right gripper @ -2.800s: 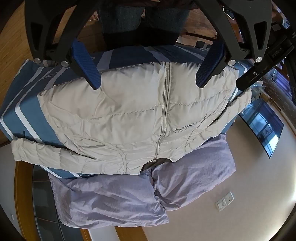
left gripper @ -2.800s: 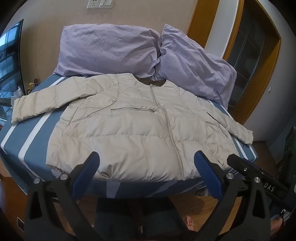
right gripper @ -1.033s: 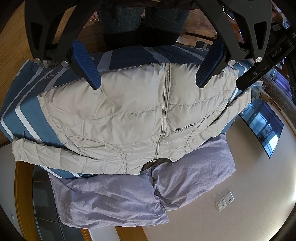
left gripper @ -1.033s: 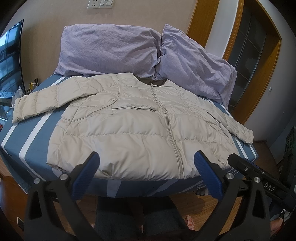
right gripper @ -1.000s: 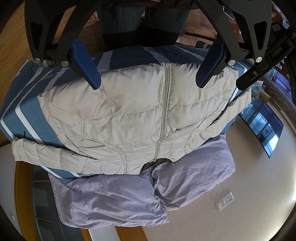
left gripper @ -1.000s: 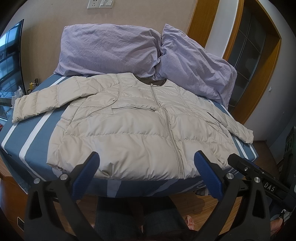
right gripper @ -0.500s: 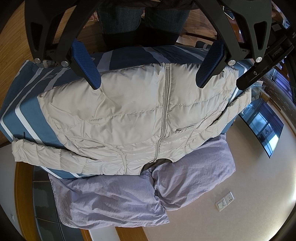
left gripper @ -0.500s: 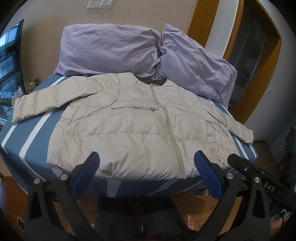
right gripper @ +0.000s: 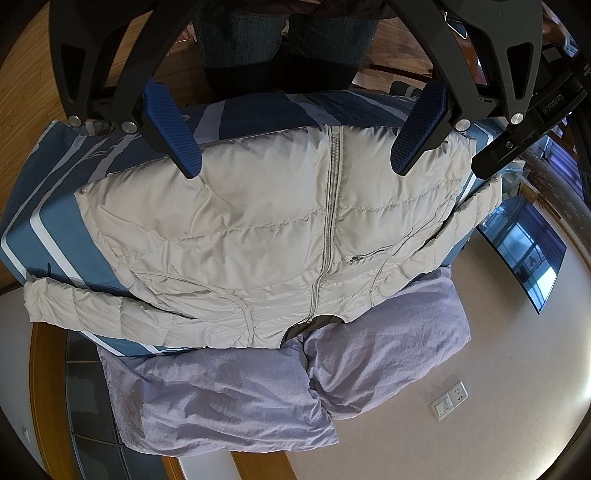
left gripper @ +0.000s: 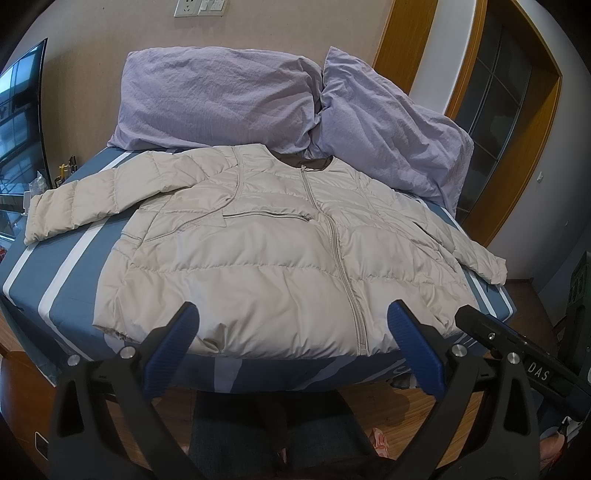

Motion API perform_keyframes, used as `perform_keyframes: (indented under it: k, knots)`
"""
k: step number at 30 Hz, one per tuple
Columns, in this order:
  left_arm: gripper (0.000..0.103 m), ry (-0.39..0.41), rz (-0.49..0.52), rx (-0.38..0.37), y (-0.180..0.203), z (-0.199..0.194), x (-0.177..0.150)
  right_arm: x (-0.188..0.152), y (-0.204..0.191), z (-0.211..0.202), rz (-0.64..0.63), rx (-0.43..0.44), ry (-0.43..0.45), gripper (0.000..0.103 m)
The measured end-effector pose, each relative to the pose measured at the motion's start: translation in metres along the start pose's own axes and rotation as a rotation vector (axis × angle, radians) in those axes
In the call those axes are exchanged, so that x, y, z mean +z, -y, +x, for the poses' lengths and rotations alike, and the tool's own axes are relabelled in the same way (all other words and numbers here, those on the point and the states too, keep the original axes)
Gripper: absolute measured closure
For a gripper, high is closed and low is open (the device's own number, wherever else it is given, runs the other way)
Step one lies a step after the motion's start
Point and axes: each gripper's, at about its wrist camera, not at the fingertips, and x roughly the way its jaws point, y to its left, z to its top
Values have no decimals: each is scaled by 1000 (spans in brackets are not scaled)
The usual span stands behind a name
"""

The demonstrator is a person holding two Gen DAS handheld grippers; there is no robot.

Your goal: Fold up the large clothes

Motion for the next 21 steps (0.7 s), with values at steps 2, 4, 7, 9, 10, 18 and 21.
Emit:
perform_keyframes:
  k: [2, 4, 7, 9, 10, 18, 21]
  knots:
    - [2, 0, 0, 0, 0, 0, 0, 0, 1, 0, 0, 0, 0, 1]
    - [2, 0, 0, 0, 0, 0, 0, 1, 1, 1, 0, 0, 0, 1]
    - [2, -1, 0, 0, 0, 0, 0, 2, 2, 1, 1, 0, 0, 1]
    - [2, -1, 1, 1, 0, 0, 0, 2, 2, 2, 1, -1, 0, 1]
    - [2, -2, 1, 1, 0, 0, 0, 2, 3, 2, 2, -3, -1, 1]
    - [2, -19, 3, 23, -3, 16, 8, 11, 11, 8, 17, -49, 15, 1]
    - [2, -37, 5, 48, -6, 29, 12, 24, 26, 17, 39, -74, 16, 1]
